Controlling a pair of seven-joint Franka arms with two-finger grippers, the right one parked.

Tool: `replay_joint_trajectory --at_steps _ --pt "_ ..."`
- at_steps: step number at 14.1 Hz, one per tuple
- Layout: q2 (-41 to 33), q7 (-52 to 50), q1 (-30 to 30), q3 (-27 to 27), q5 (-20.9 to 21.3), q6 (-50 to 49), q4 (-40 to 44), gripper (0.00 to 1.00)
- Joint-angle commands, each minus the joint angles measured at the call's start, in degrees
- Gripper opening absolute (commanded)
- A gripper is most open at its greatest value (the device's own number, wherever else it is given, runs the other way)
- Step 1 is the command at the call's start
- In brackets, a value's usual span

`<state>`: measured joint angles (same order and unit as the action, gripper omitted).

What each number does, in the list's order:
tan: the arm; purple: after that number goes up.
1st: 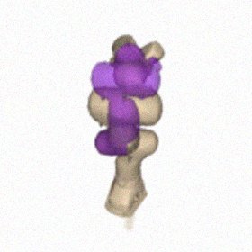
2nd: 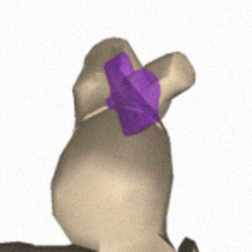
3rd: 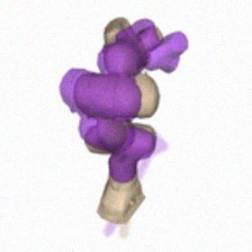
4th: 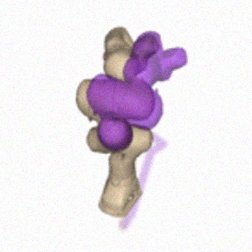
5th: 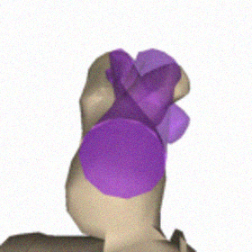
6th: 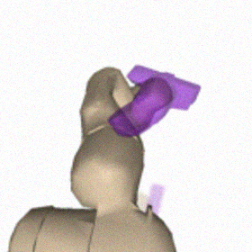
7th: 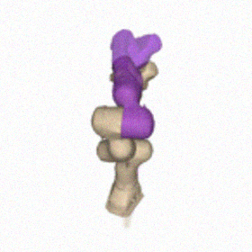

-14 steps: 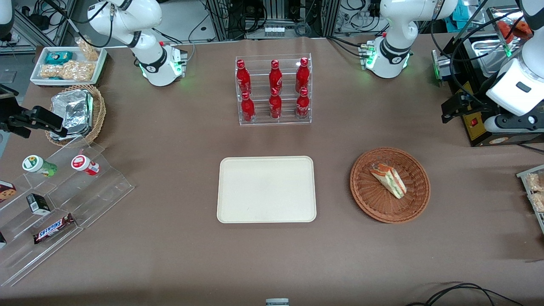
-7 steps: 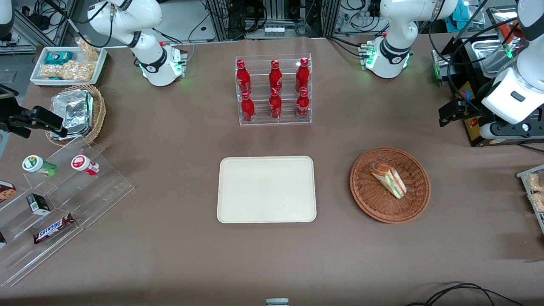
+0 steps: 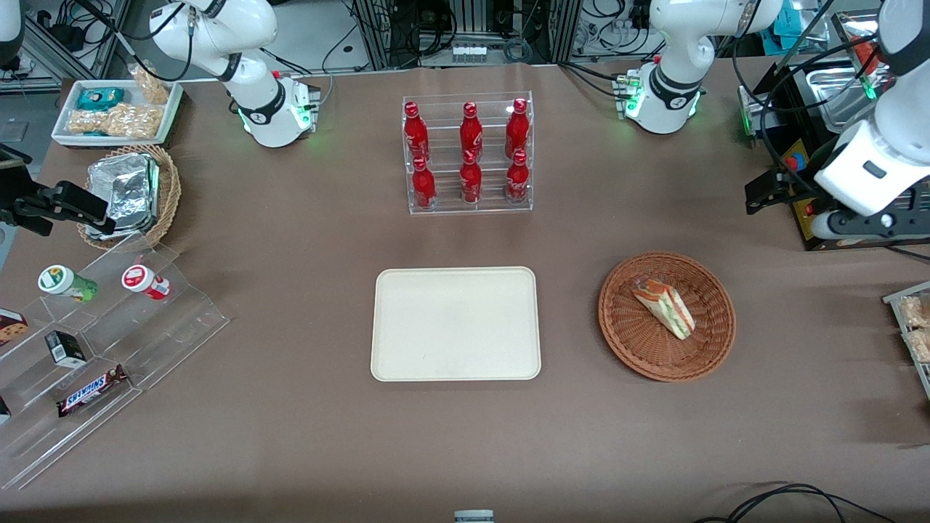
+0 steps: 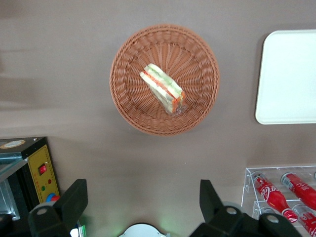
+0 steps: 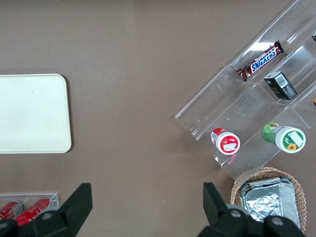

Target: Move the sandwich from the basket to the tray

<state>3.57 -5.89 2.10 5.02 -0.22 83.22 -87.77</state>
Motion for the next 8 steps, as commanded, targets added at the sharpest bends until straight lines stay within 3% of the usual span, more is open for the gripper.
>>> replay_joint_trajectory --at_steps 1,6,8 --pt "2.4 -1.2 1.9 -0.2 0.3 3.3 -4.2 1.00" --pt "6.4 -3.4 3.7 -0.2 0.4 17.5 -14.7 1.00" --pt "7.8 -10.0 5.2 -0.2 4.2 24.9 -19.4 1.00"
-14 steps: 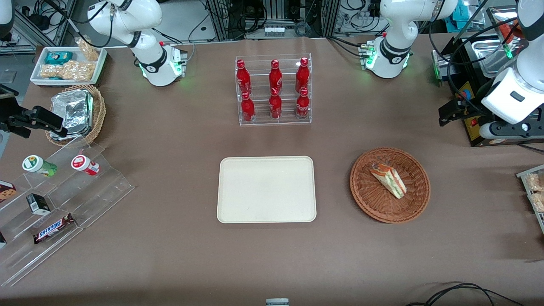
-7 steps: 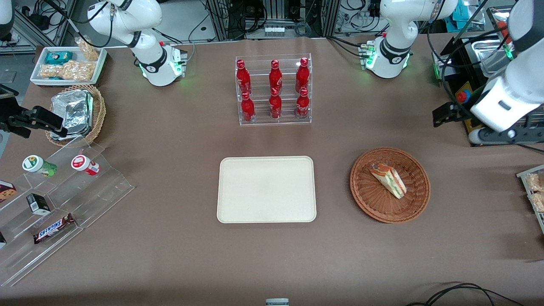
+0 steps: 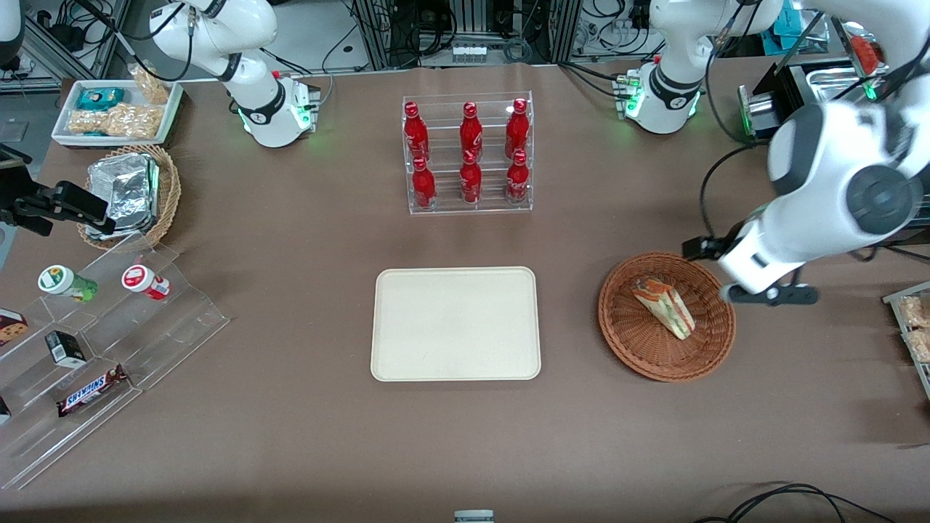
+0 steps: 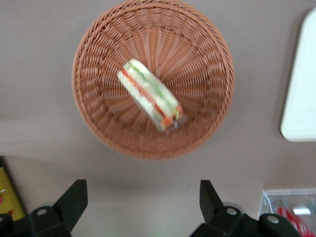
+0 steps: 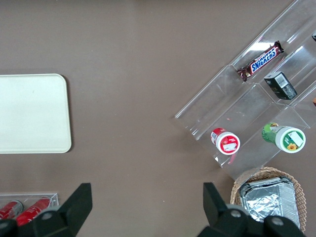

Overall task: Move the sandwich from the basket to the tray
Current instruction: 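Move the left gripper down over the wrapped sandwich in the wicker basket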

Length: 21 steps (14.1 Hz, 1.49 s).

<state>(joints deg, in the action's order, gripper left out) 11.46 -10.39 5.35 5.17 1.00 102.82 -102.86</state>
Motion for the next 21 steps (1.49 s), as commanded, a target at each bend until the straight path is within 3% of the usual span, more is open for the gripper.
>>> replay_joint_trajectory --at_steps 1,5,8,10,15,16,18,19,21 --pt "0.3 -8.7 2.7 -0.3 3.9 8.7 -6.4 1.00" --pt "0.2 -25.2 3.1 -0.3 4.0 19.6 -13.1 1.00" --pt "1.9 -50.2 3.2 -0.3 4.0 26.2 -14.7 1.00" --pt "3.6 -61.4 3.2 -0.3 4.0 29.7 -14.8 1.00" --pt "8.3 -63.4 2.9 -0.3 3.6 30.9 -14.8 1.00" --pt "9.4 -63.5 2.8 -0.3 3.3 31.6 -14.6 0.93" --pt "9.4 -62.4 2.6 -0.3 3.4 31.3 -14.6 0.28" --pt "9.3 -62.1 2.6 -0.3 3.8 31.1 -14.2 0.12" --pt "8.8 -58.9 2.6 -0.3 3.9 26.2 -11.7 0.08"
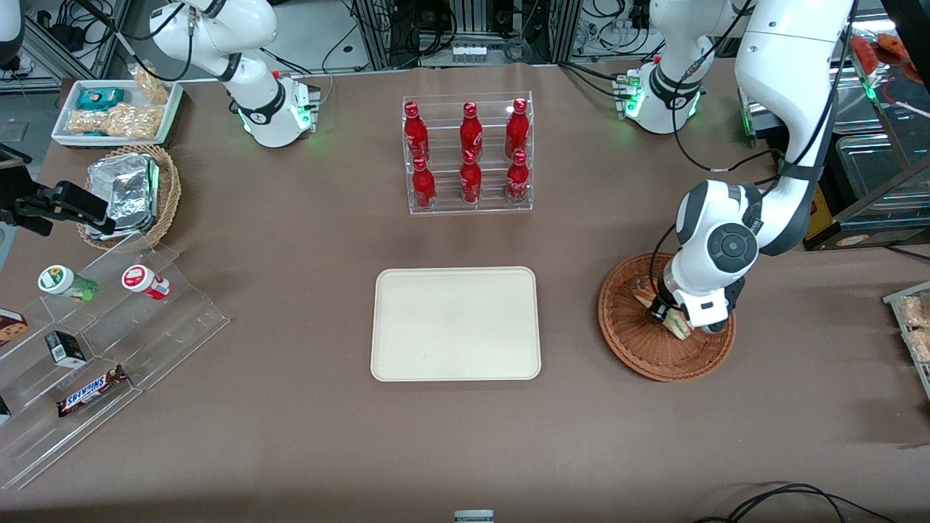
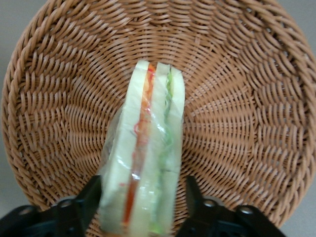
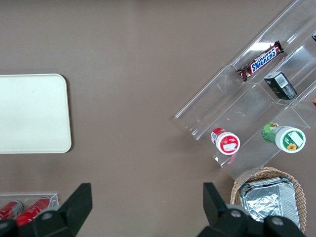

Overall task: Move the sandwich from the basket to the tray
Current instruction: 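Move the left gripper down over the wrapped sandwich in the wicker basket, then close the left gripper on the sandwich and lift it, then carry the sandwich over the white tray and lower it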

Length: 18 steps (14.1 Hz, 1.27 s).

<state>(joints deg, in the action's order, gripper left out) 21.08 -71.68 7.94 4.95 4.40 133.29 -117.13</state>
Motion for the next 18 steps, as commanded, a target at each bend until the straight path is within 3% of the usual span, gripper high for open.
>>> replay_joint_trajectory --at_steps 1,4,8,12,18 --pt "-1.0 4.2 0.1 -0.1 0.5 -10.5 6.1 0.08" --pt "-0.5 7.0 0.8 0.8 0.2 -24.6 15.1 0.07" --pt "2.5 8.6 2.9 7.5 0.5 -20.6 19.4 0.06" --pt "12.1 19.7 12.0 7.6 2.8 -15.8 30.7 0.07" --pt "25.0 19.6 22.7 7.7 3.9 -15.4 47.3 0.06"
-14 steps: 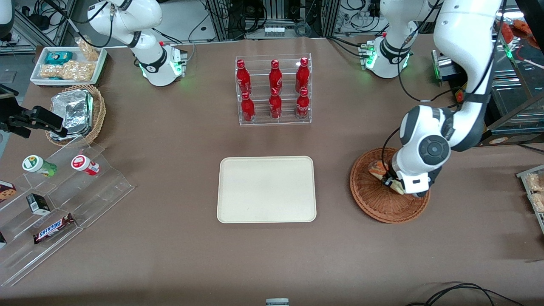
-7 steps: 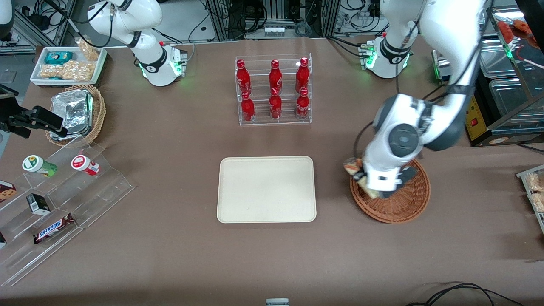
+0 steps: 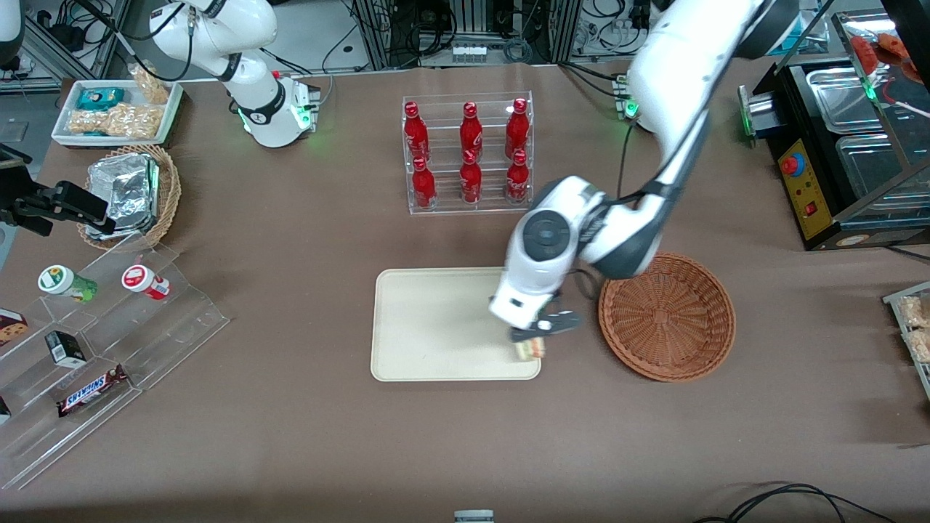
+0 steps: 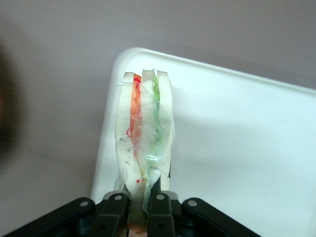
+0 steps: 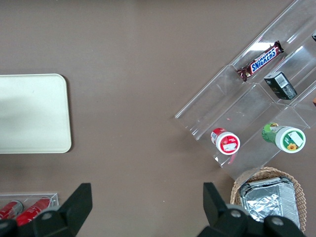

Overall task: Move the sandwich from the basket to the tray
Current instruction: 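Carry the sandwich over the white tray and lower it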

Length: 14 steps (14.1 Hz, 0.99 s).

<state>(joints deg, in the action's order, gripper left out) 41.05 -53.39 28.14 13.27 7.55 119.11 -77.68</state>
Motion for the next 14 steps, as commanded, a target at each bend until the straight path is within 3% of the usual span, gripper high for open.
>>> replay_joint_trajectory --at_steps 1,5,14 --pt "6.2 1.4 3.8 -0.6 0.7 -1.2 9.5 0.06" --pt "9.3 1.5 8.2 -0.9 5.5 4.2 10.1 0.06" --pt "11.9 1.4 9.3 -0.8 5.6 6.1 10.9 0.09"
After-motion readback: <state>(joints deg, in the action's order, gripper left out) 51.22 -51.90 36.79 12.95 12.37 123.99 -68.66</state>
